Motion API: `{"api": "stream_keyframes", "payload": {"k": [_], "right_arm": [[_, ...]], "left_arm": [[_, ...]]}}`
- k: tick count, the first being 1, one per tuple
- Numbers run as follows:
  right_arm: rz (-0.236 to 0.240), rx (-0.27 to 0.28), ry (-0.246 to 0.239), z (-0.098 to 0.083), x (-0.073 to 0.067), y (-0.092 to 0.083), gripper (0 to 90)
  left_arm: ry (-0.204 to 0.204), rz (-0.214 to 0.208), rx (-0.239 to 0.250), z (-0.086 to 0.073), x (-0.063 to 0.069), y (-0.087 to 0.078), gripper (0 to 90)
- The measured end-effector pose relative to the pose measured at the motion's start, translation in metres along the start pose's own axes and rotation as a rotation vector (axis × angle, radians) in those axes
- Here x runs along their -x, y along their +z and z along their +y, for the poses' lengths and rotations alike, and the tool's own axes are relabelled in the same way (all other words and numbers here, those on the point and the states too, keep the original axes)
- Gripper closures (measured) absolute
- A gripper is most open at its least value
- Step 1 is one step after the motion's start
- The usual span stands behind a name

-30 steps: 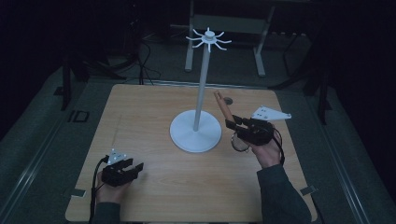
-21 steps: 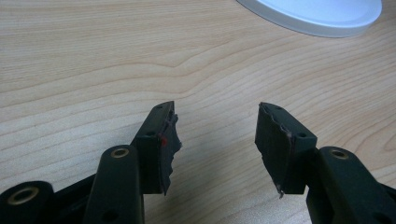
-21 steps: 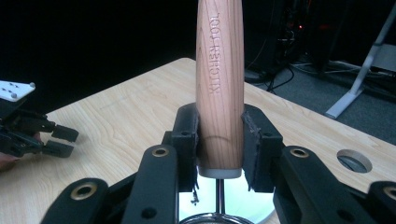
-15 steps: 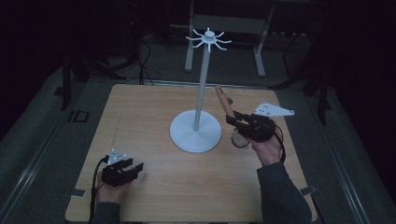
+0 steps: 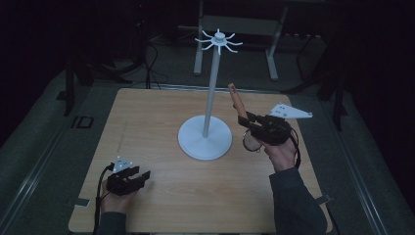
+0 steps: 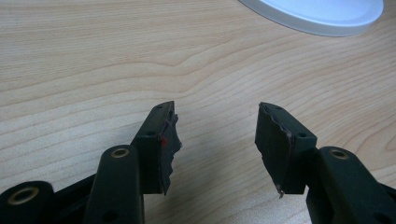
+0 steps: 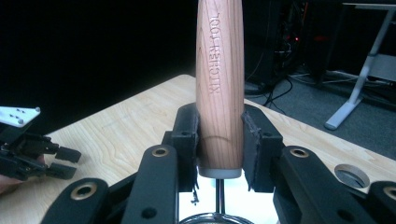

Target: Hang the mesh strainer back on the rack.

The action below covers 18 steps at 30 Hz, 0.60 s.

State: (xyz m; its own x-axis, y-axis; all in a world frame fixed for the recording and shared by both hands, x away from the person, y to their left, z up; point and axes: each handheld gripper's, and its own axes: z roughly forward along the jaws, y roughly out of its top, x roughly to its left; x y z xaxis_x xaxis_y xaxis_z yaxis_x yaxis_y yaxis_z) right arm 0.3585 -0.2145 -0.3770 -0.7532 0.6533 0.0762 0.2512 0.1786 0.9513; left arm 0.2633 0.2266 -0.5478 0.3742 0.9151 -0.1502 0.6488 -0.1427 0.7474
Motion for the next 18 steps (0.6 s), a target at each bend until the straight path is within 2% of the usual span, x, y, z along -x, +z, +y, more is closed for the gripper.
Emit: {"api": "stream_keyframes", "payload": {"k": [18], "right_arm": [[0.006, 0.047, 0.014, 0.014, 0.003, -0.006, 69.3]], "left_arm": [[0.005, -0.006, -0.003, 0.001, 0.001, 0.002, 48.2]]}}
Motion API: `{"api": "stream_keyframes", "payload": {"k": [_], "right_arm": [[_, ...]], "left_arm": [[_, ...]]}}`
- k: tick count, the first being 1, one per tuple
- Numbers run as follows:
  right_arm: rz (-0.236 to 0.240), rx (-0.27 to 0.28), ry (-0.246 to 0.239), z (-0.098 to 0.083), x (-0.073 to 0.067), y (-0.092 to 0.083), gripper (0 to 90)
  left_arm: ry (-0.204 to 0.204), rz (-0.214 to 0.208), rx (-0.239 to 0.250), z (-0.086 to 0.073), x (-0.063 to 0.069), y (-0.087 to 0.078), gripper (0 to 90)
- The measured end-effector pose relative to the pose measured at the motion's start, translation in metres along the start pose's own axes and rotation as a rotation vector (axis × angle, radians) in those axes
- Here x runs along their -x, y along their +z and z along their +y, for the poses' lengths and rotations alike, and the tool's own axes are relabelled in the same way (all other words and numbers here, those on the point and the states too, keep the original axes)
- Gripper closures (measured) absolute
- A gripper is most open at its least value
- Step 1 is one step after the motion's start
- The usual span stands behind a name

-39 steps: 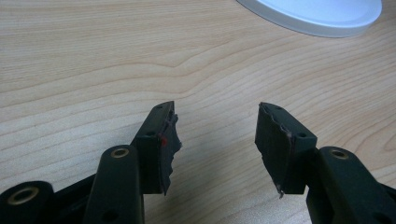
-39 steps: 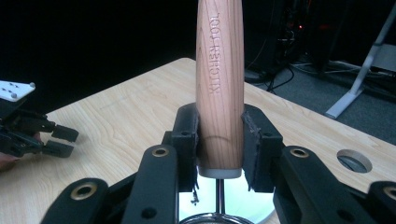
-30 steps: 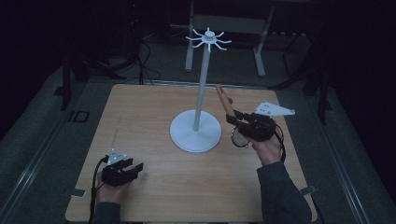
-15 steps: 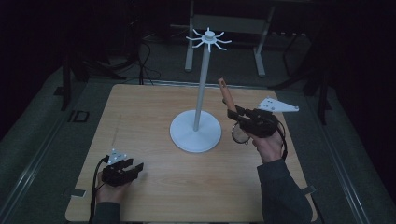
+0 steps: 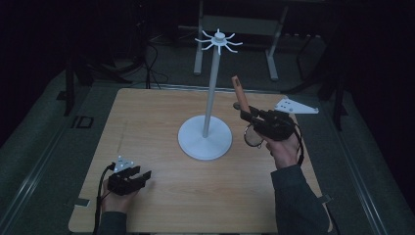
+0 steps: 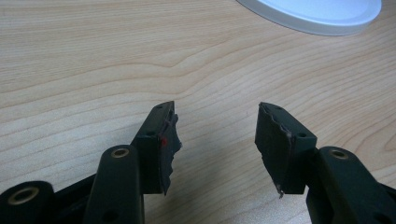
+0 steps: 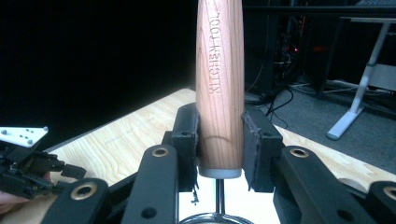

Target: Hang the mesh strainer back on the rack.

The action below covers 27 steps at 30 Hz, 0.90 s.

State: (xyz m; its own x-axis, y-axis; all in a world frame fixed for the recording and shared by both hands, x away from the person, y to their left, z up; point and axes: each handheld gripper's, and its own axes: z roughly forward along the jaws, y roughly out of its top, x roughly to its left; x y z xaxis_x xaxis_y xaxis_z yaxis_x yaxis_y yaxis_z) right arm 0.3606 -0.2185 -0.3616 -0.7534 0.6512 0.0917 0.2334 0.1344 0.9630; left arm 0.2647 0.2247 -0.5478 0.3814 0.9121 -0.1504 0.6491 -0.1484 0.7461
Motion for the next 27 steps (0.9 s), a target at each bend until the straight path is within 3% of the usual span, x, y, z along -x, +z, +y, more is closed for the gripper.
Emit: {"api": "stream_keyframes", "payload": {"k": [27], "right_arm": [[0.032, 0.117, 0.041, 0.031, 0.001, -0.006, 69.3]], "left_arm": [[-0.001, 0.0, 0.003, 0.0, 0.0, 0.0, 48.2]]}}
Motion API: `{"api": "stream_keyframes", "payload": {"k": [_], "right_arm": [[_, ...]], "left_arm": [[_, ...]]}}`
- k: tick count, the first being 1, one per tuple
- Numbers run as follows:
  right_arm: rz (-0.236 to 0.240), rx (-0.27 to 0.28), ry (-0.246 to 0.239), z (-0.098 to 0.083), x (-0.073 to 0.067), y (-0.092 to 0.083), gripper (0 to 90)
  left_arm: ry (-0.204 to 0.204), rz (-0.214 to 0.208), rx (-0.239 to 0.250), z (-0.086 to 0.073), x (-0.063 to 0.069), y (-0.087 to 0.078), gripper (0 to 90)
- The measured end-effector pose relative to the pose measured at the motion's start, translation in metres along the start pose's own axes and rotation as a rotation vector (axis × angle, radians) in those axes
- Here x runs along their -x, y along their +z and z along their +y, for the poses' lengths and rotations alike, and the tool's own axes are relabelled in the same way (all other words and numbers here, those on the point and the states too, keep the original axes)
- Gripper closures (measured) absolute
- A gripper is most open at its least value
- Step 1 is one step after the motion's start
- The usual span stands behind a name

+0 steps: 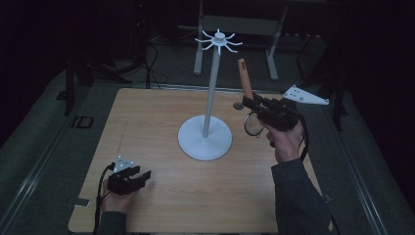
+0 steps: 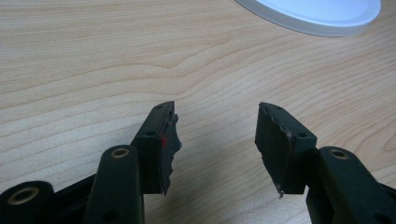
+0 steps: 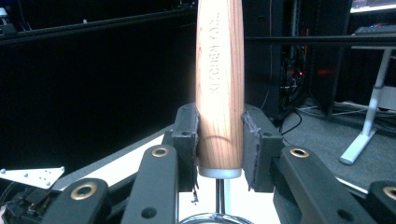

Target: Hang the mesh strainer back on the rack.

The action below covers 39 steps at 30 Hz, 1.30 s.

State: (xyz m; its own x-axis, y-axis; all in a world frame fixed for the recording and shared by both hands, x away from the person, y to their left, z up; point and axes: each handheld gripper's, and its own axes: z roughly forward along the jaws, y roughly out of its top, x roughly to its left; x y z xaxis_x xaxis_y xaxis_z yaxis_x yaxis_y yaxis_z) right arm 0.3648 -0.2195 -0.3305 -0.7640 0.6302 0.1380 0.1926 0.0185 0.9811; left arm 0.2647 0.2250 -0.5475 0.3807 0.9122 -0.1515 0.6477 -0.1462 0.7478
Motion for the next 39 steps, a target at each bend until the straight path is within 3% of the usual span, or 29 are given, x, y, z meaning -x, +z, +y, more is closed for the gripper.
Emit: {"api": "stream_keyframes", "payload": {"k": [27, 39], "right_arm": [[0.034, 0.069, 0.041, 0.014, 0.001, 0.002, 69.3], [0.053, 0.063, 0.034, 0.018, -0.003, 0.008, 69.2]], "left_arm": [[0.0, -0.001, 0.0, 0.0, 0.0, 0.0, 48.2], [0.0, -0.002, -0.002, 0.0, 0.0, 0.0, 48.2]]}}
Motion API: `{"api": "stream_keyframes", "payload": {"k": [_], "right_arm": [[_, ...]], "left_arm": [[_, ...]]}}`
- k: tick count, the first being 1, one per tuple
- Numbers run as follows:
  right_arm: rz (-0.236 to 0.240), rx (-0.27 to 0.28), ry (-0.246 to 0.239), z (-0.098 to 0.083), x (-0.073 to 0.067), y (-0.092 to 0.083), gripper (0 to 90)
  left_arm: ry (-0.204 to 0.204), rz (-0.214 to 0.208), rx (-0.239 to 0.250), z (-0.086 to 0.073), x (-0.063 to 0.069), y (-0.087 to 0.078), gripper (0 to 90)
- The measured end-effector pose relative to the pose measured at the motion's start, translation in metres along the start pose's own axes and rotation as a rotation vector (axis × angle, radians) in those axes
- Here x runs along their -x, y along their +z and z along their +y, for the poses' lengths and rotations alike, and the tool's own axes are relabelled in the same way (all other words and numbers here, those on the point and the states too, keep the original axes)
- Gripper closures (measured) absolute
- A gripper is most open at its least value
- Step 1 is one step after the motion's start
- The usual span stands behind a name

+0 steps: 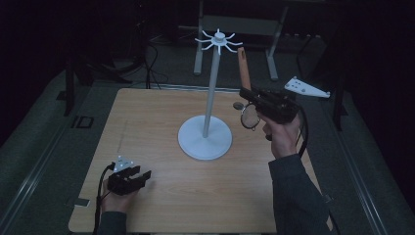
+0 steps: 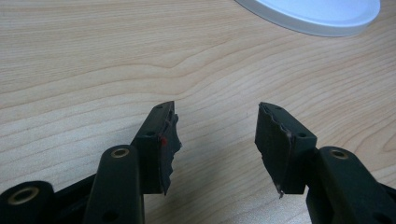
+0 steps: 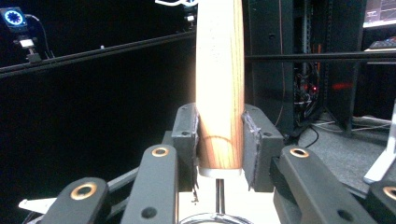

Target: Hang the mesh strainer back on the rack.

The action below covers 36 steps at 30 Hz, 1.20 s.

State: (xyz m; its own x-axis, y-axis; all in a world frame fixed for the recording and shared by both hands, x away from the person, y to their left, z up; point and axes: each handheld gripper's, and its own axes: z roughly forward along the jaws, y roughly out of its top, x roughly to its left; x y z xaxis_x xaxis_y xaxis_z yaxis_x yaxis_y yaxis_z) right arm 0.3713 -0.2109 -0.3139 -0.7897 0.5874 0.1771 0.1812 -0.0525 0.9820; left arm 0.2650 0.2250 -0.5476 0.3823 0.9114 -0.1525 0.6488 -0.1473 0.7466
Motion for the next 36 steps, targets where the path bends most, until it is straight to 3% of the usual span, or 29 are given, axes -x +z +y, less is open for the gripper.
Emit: {"api": "stream_keyframes", "payload": {"k": [36], "right_arm": [[-0.004, -0.04, 0.027, 0.002, 0.002, 0.029, 69.3]], "left_arm": [[-0.004, 0.0, 0.003, 0.0, -0.001, -0.001, 48.2]]}}
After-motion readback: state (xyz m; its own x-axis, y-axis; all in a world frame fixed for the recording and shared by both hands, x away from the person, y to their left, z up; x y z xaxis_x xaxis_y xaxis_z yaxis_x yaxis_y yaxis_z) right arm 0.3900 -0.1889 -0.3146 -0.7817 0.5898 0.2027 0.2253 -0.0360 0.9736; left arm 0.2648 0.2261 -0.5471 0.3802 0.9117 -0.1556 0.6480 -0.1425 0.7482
